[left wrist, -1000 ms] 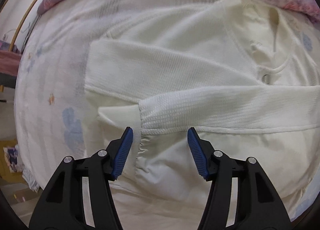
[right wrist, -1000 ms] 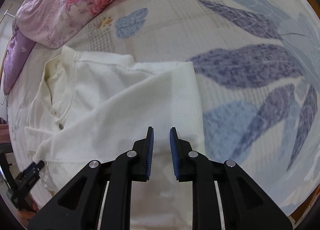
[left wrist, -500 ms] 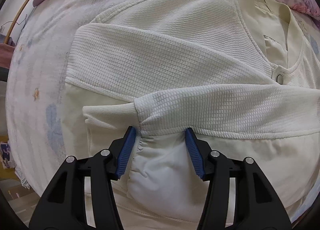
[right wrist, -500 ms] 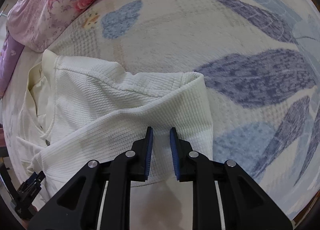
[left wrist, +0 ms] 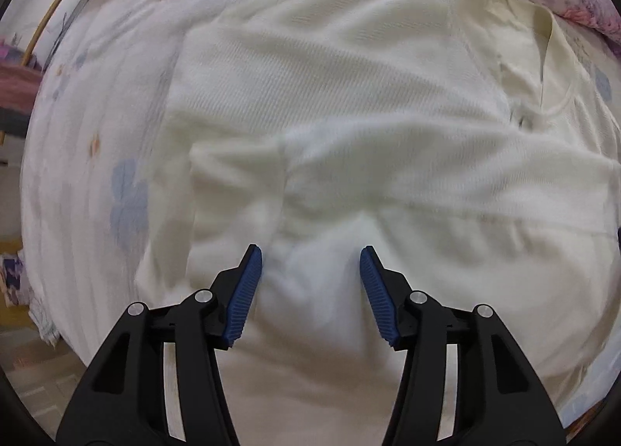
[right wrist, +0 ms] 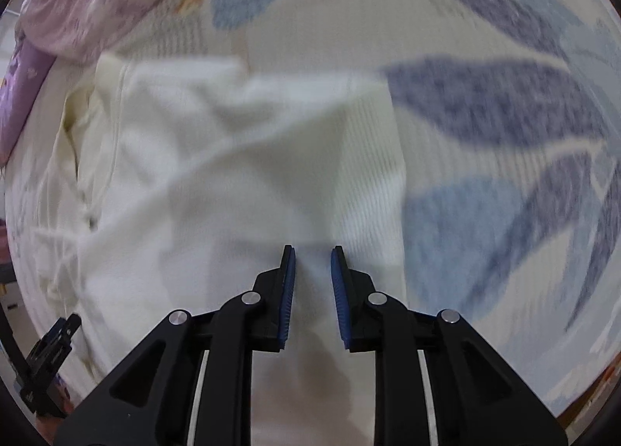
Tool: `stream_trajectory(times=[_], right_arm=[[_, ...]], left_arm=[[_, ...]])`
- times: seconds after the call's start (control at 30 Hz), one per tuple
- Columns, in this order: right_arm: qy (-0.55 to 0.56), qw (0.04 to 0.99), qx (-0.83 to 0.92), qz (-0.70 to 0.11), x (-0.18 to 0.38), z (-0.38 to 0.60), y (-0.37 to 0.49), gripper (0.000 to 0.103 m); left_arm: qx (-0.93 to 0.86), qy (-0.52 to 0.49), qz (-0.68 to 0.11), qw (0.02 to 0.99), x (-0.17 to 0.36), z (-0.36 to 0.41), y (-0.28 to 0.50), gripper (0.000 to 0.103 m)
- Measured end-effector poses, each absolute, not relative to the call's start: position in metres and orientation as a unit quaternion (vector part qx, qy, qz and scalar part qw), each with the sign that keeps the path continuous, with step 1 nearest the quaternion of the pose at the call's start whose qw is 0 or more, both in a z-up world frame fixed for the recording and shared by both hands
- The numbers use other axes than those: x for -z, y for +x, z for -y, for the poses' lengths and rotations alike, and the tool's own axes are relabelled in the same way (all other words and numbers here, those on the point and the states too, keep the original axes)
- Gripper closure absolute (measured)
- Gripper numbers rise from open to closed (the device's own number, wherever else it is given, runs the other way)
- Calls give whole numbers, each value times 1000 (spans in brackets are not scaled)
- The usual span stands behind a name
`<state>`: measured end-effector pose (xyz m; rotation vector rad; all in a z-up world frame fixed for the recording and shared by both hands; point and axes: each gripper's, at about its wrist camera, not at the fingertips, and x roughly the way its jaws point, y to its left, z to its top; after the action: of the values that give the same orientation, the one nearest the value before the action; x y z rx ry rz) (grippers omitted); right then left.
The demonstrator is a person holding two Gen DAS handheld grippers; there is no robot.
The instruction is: Fold large clothes
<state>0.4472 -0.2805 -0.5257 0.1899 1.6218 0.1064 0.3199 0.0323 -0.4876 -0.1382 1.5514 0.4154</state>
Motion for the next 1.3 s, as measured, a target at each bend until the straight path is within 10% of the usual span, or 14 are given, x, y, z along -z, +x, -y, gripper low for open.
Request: stream_trajectory(times=[0.9,1.17,1.27,1.3], right_arm=[[29,639,-33,-768,556,250,326,84],[25,637,3,-770,542,245,324,83],[12,629,13,-777,535,238,330,73],[21,628,2,-778,530,234,330,47]], left_arm=[[-155,-155,-637,739,515,-74,233,40],[-138,-166,-672,708,494,-81,221,16],[-133,-148,-683,703,478,-81,211,16],[-133,-146,-684,702,473,-82,209,16]])
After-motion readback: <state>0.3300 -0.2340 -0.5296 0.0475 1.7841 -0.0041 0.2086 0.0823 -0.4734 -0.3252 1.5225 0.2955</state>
